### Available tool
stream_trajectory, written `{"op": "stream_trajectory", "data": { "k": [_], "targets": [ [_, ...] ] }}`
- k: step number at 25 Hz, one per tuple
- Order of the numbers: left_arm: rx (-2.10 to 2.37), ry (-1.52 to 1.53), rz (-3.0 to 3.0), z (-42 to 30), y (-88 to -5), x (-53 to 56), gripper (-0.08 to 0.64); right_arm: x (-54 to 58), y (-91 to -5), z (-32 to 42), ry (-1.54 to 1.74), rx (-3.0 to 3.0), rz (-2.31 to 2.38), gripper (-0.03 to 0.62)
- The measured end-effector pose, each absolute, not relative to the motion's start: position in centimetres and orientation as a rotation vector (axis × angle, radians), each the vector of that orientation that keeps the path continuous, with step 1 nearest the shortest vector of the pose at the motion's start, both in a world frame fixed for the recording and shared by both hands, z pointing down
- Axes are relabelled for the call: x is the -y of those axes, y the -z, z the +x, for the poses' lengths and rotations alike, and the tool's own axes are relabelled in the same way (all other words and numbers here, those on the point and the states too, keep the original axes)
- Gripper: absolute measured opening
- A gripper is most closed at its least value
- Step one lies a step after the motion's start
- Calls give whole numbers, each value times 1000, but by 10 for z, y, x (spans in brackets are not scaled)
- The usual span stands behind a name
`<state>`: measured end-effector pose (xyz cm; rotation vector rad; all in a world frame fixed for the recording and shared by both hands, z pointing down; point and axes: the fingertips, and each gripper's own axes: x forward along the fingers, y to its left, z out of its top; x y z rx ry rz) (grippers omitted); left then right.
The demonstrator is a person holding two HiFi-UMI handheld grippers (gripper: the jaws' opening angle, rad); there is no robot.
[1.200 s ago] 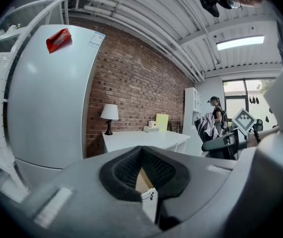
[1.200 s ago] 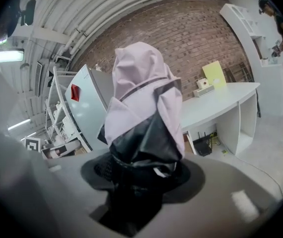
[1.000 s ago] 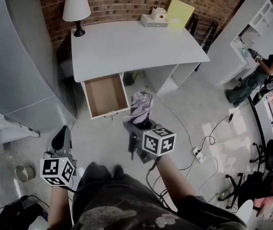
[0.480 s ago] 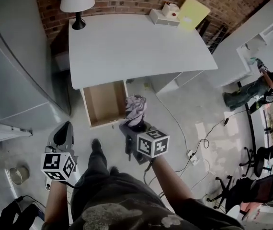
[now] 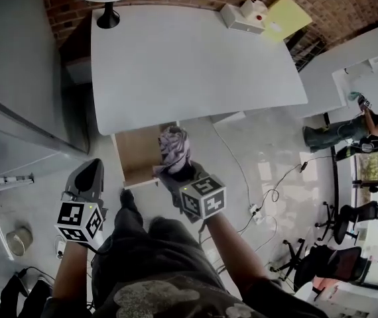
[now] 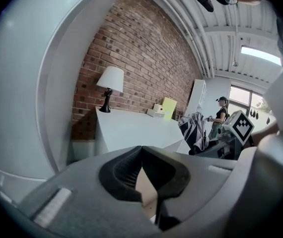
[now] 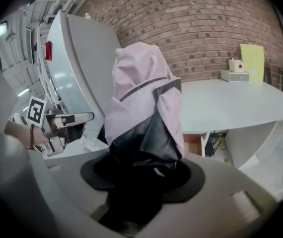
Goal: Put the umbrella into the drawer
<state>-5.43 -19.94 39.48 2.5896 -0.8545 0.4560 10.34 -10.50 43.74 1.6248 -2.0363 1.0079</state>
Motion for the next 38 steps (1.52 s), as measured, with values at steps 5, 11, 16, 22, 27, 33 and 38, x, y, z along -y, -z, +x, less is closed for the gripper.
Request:
{"op": "stream_trajectory", "data": {
  "k": [5,11,16,22,27,33,38],
  "targets": [
    [857,-491,2534,-52,-419,204,11,111,-467,91,-962,2034,1438,236],
    [973,-518,2470,-60,-448,207,11,115,-522,72,-871,2038,1196,236],
    [1103,-534,2388,-70,-482,201,11,119,-575,63,-832,2034,1030,236],
    [1260,-520,2266,-66,-516,189,11,143,-623,80,-631,1969,892,236],
    [1363,-469,2200,-69,-541,189,11,158,-665,75,-564,1928,855,236],
    [1380,-430,2149,-62,-569,184,11,182,-704,86,-621,1883,912,236],
    [1353,-436,2161,-50,-584,182,11,199,-733,91,-610,1865,913,236]
  ]
}}
